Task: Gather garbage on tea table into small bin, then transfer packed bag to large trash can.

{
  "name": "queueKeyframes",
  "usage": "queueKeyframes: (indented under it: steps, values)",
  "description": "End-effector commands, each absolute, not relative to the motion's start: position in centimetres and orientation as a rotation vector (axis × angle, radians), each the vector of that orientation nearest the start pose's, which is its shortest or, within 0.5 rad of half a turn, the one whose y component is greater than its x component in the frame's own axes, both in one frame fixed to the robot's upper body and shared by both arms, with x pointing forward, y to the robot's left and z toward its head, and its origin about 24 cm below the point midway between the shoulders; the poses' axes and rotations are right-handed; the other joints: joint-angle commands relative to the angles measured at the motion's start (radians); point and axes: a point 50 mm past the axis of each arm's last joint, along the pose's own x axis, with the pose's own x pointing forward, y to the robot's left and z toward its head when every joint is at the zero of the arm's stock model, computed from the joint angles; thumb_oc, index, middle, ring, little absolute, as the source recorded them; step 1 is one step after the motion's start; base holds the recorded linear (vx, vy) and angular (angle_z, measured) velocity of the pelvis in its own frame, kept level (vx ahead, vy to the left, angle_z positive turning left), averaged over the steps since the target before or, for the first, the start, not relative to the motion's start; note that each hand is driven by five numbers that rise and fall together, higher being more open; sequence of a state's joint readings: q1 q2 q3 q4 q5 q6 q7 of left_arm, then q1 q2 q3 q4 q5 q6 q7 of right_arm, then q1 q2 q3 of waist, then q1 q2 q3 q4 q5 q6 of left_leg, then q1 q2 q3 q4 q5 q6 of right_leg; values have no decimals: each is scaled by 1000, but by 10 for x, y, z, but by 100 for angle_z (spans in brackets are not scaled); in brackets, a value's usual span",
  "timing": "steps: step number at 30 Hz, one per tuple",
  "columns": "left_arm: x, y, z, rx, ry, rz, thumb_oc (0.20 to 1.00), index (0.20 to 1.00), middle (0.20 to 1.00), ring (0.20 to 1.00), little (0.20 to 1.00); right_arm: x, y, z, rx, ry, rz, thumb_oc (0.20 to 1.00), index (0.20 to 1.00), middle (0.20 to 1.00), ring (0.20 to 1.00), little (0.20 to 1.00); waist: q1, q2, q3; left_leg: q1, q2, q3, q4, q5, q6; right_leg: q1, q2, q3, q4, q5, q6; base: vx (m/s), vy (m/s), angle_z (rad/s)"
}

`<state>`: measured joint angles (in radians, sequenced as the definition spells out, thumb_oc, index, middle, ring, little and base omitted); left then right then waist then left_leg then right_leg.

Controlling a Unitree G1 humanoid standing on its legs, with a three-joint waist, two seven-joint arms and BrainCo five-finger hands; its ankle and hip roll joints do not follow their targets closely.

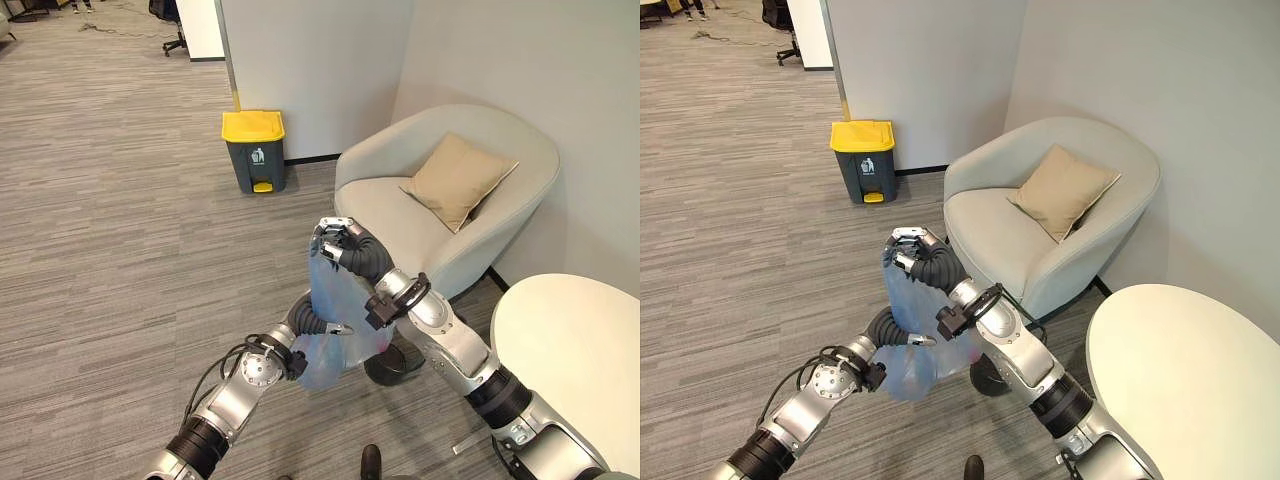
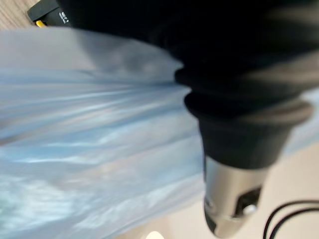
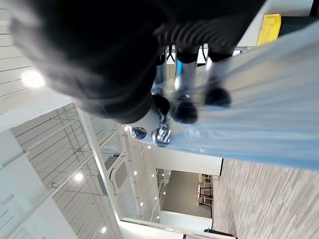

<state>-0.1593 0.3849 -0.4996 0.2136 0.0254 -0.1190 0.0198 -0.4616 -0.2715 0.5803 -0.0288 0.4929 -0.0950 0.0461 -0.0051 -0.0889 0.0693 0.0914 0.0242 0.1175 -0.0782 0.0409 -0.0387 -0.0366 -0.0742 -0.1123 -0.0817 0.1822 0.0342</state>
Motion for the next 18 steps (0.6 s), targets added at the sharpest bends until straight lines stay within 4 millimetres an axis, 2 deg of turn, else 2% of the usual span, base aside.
queueKeyframes:
  steps: [1, 8, 12, 13, 14, 15, 16, 18]
  values:
    - [269, 99, 23, 520, -45, -533, 1000, 1000, 1000, 1000, 1000, 276, -16, 196, 243, -543, 815, 200, 200, 200, 200, 200, 7, -8, -8, -32, 0, -6, 10, -83, -2, 88, -9, -30, 46, -220, 72, 0, 0, 0]
    - [277, 78, 15, 535, -13, -564, 1000, 1000, 1000, 1000, 1000, 270, 2, 200, 283, -533, 883, 200, 200, 200, 200, 200, -3, -8, -5, -31, -1, -2, 13, -85, 2, 84, -9, -22, 51, -218, 71, 0, 0, 0]
    - [285, 68, 7, 626, 12, -544, 1000, 1000, 1000, 1000, 1000, 261, 20, 206, 343, -525, 954, 200, 200, 200, 200, 200, -12, -10, -3, -30, -1, 3, 17, -88, 4, 77, -9, -10, 57, -217, 70, 1, 6, -2]
    - [287, 67, 6, 635, 16, -533, 780, 780, 780, 780, 780, 260, 22, 206, 350, -521, 965, 200, 200, 200, 200, 200, -13, -10, -2, -31, 0, 3, 18, -88, 4, 76, -9, -10, 58, -216, 69, 0, 0, 0]
    - [289, 66, 7, 639, 10, -523, 200, 200, 200, 200, 200, 258, 24, 207, 354, -522, 975, 200, 200, 200, 200, 200, -14, -10, 0, -33, 0, 3, 20, -88, 4, 75, -9, -9, 59, -216, 69, 0, 0, 0]
    - [291, 64, 10, 640, -1, -518, 200, 200, 200, 200, 200, 256, 25, 208, 358, -524, 988, 200, 200, 200, 200, 200, -15, -9, 1, -34, 0, 3, 20, -88, 4, 73, -9, -9, 59, -216, 69, 10, 3, -3]
    - [296, 61, 22, 609, -50, -498, 200, 200, 200, 200, 200, 252, 28, 208, 356, -525, 1014, 200, 200, 200, 200, 200, -16, -8, 1, -33, -1, 5, 19, -89, 4, 75, -10, -8, 58, -217, 68, 21, 4, -3]
    - [299, 62, 33, 561, -87, -469, 200, 200, 200, 200, 200, 251, 27, 206, 350, -522, 1019, 200, 200, 200, 200, 200, -15, -8, 0, -31, -1, 5, 20, -89, 4, 77, -11, -8, 56, -217, 68, 0, 0, 0]
